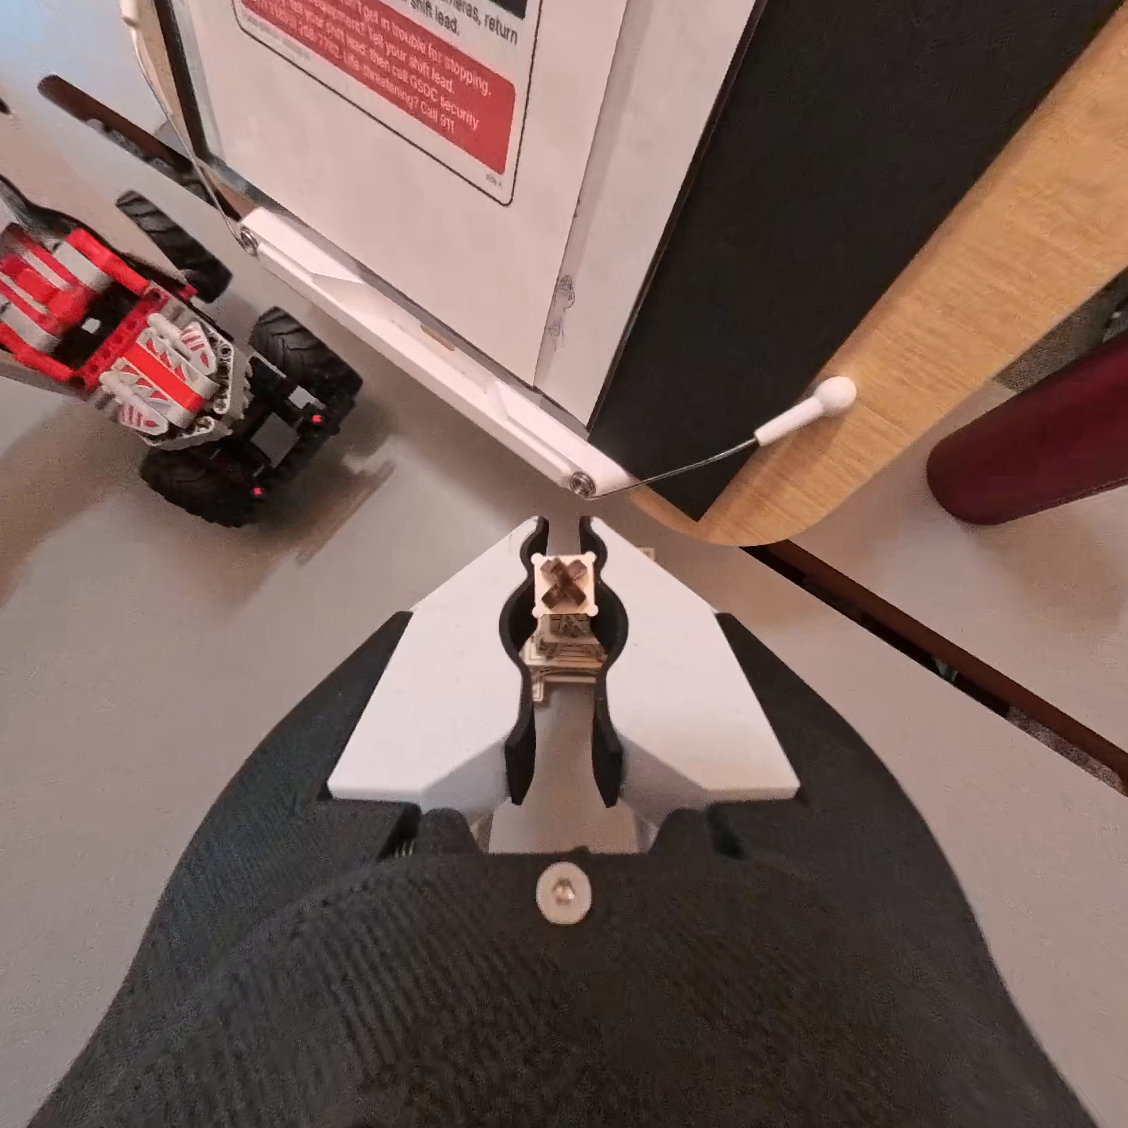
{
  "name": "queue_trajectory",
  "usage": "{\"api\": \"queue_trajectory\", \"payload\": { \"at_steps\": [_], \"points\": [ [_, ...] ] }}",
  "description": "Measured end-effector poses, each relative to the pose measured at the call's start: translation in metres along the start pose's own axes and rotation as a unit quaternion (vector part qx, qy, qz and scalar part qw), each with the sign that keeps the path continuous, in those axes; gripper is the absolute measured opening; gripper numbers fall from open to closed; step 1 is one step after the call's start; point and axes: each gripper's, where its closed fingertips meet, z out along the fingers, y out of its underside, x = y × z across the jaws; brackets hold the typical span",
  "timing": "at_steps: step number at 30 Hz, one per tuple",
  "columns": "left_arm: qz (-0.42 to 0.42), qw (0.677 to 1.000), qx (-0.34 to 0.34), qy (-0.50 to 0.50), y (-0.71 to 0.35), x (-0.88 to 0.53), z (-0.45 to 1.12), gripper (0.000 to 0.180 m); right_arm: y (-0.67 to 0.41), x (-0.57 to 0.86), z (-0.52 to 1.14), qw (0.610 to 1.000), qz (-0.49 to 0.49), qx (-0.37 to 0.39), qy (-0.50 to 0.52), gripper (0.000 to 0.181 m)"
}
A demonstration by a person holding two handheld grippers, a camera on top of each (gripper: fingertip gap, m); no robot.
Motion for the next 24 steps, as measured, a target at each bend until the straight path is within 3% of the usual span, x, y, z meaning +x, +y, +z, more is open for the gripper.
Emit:
{"api": "queue_trajectory", "payload": {
  "at_steps": [7, 10, 13, 15, 19, 22, 24],
  "points": [
    [-0.008, 1.0, 0.013, -0.008, -0.01, -0.019, 0.023, 0.062, 0.01, -0.005, 0.02, 1.0, -0.007, 0.025, -0.002, 0.009],
    [-0.025, 0.999, 0.0, -0.034, -0.011, -0.024, 0.026, 0.068, 0.006, -0.012, 0.018, 0.999, -0.006, 0.043, -0.017, 0.026],
    [-0.041, 0.998, -0.003, -0.058, -0.013, -0.026, 0.021, 0.069, -0.001, -0.001, 0.002, 0.997, 0.0, 0.07, 0.025, 0.071],
    [-0.048, 0.995, 0.001, -0.082, -0.017, -0.027, 0.01, 0.069, -0.002, -0.005, -0.017, 0.996, 0.005, 0.088, 0.028, 0.073],
    [-0.123, 0.976, 0.051, -0.174, -0.032, -0.024, -0.034, 0.074, 0.028, -0.027, -0.068, 0.992, 0.035, 0.097, 0.069, 0.093],
    [-0.172, 0.947, 0.128, -0.239, -0.059, 0.0, -0.069, 0.074, 0.068, -0.071, -0.121, 0.985, 0.065, 0.117, 0.112, 0.099],
    [-0.167, 0.932, 0.167, -0.275, -0.089, 0.026, -0.086, 0.075, 0.106, -0.108, -0.16, 0.975, 0.095, 0.128, 0.154, 0.104]
  ]
}}
